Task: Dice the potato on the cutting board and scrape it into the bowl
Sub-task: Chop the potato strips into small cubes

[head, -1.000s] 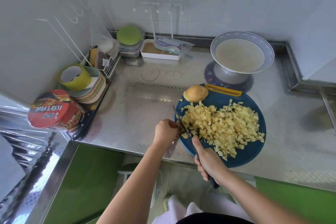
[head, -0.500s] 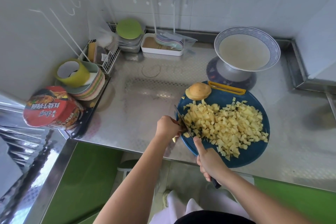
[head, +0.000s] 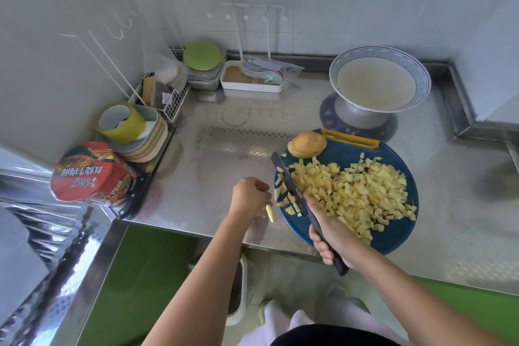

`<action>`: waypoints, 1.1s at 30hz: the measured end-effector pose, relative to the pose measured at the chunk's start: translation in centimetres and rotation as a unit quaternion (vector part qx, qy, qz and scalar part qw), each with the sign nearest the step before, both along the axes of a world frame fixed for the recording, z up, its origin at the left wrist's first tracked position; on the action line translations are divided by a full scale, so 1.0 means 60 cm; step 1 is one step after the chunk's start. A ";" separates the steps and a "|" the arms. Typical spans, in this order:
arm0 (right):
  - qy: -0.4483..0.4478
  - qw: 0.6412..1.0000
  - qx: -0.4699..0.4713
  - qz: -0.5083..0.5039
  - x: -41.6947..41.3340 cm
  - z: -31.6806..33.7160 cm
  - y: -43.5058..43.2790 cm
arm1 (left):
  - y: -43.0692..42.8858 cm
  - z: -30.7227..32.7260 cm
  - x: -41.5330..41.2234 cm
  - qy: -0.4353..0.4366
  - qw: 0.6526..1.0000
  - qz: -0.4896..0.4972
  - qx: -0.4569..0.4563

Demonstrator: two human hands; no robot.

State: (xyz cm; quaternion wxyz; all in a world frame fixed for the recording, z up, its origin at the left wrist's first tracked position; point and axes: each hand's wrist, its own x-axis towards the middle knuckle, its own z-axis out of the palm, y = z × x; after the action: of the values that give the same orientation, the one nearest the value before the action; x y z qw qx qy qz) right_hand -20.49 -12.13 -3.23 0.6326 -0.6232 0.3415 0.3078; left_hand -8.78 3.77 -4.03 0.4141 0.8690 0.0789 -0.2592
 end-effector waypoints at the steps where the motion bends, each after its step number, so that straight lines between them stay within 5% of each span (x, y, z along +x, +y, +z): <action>1: -0.013 1.000 0.003 0.001 0.003 0.007 -0.007 | 0.007 0.002 0.001 -0.021 0.999 -0.017 0.019; 7: -0.046 0.999 -0.014 0.006 0.015 0.036 -0.035 | 0.026 -0.002 -0.029 -0.094 0.949 -0.269 0.133; 17: -0.061 0.998 -0.028 0.013 -0.002 0.036 -0.056 | 0.037 -0.005 -0.021 -0.114 0.917 -0.333 0.187; 23: -0.059 0.998 -0.033 0.015 -0.005 0.035 -0.064 | 0.017 0.002 -0.039 -0.085 0.982 -0.164 0.043; 27: -0.066 0.997 -0.030 0.013 -0.008 0.033 -0.064 | -0.004 0.000 -0.046 -0.050 0.996 0.043 -0.067; 33: -0.054 0.998 -0.024 0.015 -0.015 0.031 -0.052 | -0.030 -0.017 -0.049 -0.045 0.991 0.121 -0.037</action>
State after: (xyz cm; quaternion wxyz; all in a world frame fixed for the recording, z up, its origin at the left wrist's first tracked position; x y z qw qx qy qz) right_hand -21.36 -15.25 -1.38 0.6303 -0.6588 0.3053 0.2749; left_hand -11.75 1.96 -5.05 0.4771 0.8481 0.1550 -0.1704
